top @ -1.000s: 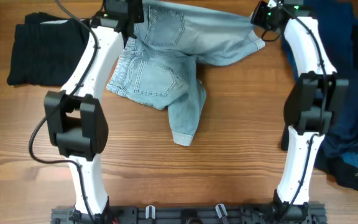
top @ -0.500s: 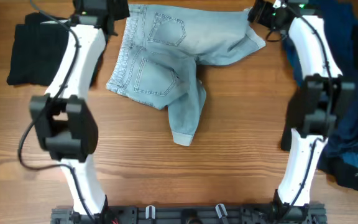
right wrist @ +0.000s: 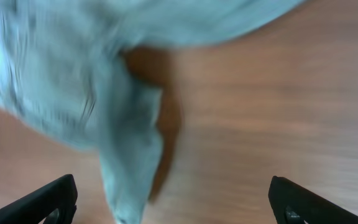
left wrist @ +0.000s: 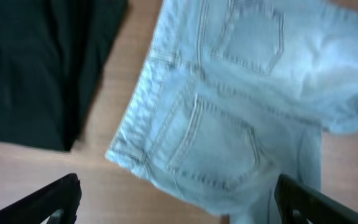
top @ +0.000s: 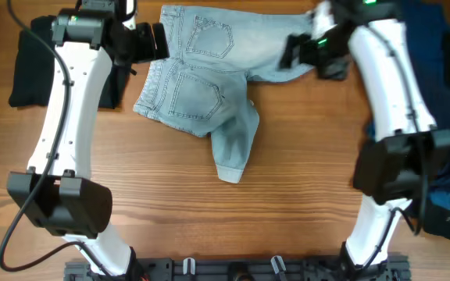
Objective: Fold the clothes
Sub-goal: 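Move both grippers to the middle of the spread jeans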
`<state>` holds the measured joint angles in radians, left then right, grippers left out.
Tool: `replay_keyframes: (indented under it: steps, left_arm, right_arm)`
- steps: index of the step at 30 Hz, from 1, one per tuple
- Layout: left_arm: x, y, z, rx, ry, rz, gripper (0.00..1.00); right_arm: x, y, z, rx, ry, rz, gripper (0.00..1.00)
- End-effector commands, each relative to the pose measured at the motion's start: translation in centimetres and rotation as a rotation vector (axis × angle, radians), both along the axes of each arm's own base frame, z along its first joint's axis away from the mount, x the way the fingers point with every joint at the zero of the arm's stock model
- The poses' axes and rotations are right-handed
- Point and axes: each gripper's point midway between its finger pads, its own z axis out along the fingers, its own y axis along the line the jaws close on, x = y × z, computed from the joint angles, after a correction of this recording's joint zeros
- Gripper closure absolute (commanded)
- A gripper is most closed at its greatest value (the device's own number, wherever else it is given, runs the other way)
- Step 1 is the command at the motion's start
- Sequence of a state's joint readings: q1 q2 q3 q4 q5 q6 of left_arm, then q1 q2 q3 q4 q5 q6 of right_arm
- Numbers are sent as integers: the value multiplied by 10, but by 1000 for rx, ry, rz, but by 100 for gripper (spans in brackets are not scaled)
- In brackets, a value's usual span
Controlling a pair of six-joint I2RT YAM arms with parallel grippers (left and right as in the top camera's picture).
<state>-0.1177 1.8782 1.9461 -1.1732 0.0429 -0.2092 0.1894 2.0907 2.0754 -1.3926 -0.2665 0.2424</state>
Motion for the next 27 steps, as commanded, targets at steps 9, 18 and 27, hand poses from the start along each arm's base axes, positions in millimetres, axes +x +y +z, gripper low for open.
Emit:
replay_keyframes:
  steps: [9,18,27]
  left_arm:
    - [-26,10,-75,-73,192,143,0]
    - [-37,21,-143,-48,224,246,0]
    - [-41,30,-175,-5,202,269,10]
  right_arm:
    - [-83,73,-72,-59,197,160,12]
    - [-129,74,-94,-137,135,148,11]
    - [-150,95,-116,-88,144,186,30]
